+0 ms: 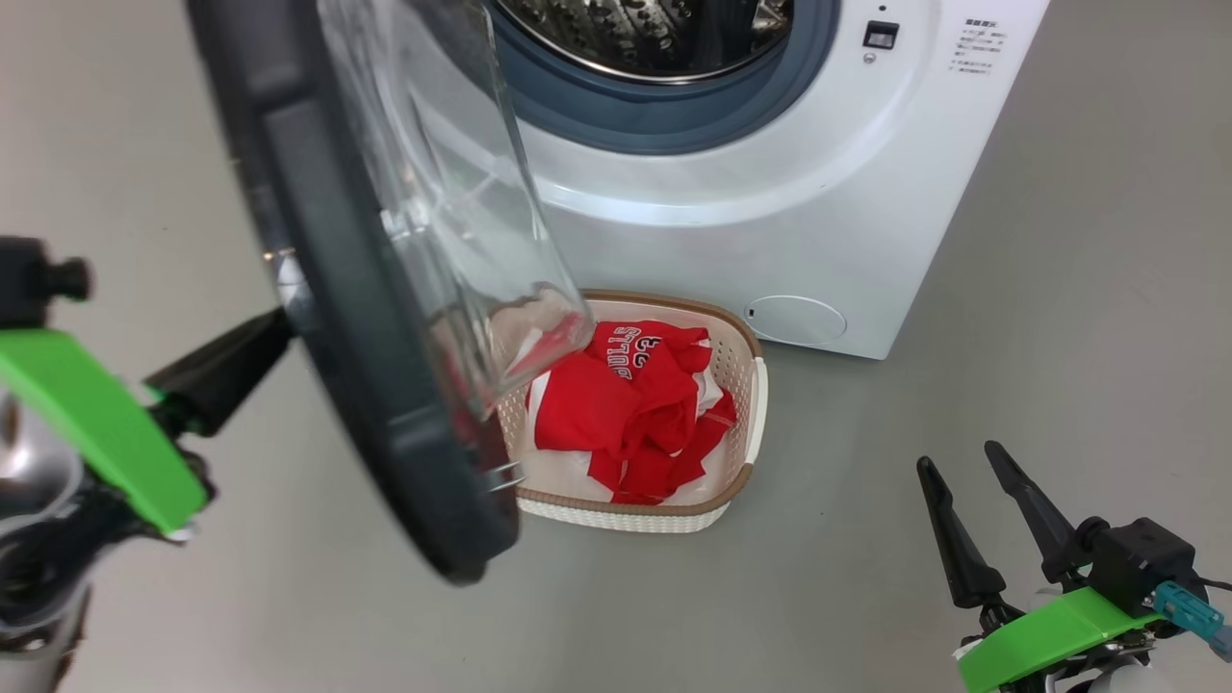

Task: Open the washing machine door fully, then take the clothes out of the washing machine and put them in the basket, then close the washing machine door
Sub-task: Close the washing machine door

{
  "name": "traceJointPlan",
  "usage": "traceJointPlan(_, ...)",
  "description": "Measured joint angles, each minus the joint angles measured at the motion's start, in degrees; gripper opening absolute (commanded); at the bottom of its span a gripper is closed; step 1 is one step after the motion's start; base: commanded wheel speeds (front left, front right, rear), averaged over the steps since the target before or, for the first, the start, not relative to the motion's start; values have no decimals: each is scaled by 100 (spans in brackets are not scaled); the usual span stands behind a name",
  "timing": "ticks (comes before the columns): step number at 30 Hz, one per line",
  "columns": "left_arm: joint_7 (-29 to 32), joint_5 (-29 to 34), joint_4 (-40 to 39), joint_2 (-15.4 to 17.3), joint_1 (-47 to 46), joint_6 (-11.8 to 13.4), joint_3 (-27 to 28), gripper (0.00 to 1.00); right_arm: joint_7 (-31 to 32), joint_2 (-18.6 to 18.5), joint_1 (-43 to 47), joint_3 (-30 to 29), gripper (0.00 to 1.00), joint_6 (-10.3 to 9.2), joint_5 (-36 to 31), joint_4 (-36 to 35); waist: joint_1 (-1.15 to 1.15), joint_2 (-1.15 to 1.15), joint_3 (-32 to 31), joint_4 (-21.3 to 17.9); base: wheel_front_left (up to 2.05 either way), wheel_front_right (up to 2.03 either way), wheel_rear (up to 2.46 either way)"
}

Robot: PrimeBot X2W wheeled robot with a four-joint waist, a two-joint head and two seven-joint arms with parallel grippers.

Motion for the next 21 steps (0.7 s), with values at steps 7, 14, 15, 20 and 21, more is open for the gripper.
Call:
traceJointPlan(7,-487,18,26,-181,-318,0,-475,0,0,26,0,12,100,0,0,1,0,0,-11,-90,0,0,0)
traceJointPlan(14,-927,15,153,-270,-608,-2,-837,0,0,46,-1,5,100,-1,0,1,0,0,27,-149,0,0,0)
traceJointPlan(15,-995,15,197,-267,-609,-2,-855,0,0,53,-1,4,100,-1,0,0,0,0,26,-155,0,0,0)
traceJointPlan(20,-1313,-8,419,-241,-572,-3,-928,0,0,70,1,-16,100,-1,0,2,0,0,-18,-160,0,0,0)
traceJointPlan(21,-1396,-20,460,-232,-523,-3,-926,0,0,80,2,-22,100,-1,0,2,0,0,-30,-157,0,0,0)
